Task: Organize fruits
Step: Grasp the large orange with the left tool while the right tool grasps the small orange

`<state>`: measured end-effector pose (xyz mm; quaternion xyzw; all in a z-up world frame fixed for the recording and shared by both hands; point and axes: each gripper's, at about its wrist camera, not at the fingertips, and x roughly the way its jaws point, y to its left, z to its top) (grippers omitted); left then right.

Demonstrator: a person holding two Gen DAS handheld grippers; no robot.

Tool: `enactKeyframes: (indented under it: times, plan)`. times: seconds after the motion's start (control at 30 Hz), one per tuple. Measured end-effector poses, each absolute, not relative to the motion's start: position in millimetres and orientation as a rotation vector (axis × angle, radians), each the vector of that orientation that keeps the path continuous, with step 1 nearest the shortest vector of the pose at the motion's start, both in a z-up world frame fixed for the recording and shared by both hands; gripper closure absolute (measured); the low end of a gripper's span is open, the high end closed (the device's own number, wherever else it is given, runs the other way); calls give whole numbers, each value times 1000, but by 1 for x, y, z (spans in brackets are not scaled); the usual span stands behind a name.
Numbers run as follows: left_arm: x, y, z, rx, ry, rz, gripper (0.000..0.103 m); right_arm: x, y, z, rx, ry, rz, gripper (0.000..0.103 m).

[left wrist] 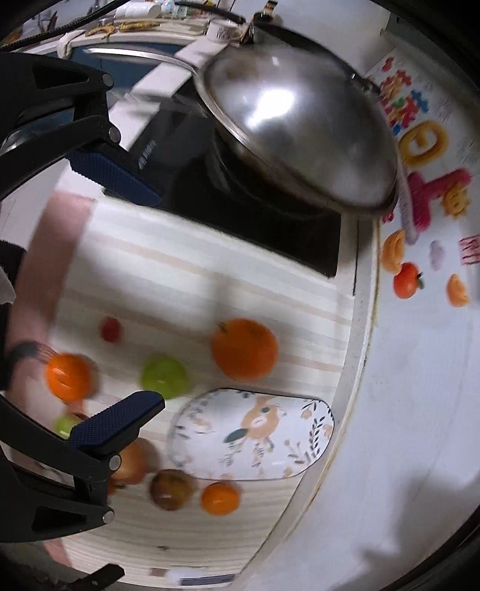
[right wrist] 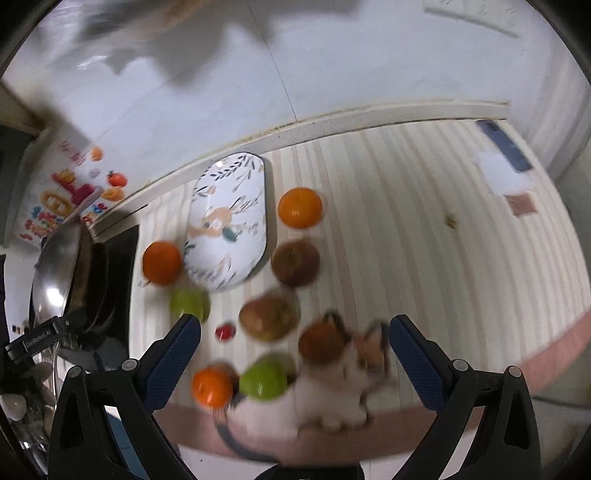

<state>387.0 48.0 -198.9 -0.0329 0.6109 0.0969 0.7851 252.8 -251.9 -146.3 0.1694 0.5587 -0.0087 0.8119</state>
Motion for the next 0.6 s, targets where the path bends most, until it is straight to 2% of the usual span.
enactKeyframes:
  times: [0.27, 0.6]
  plan:
    - [476, 40, -269, -115, 1479, 196, 0, 368, -266, -229, 429, 1359, 21, 1]
    - [517, 45, -336, -201, 1623, 160, 0, 425, -264, -279, 463, 1450, 15, 2]
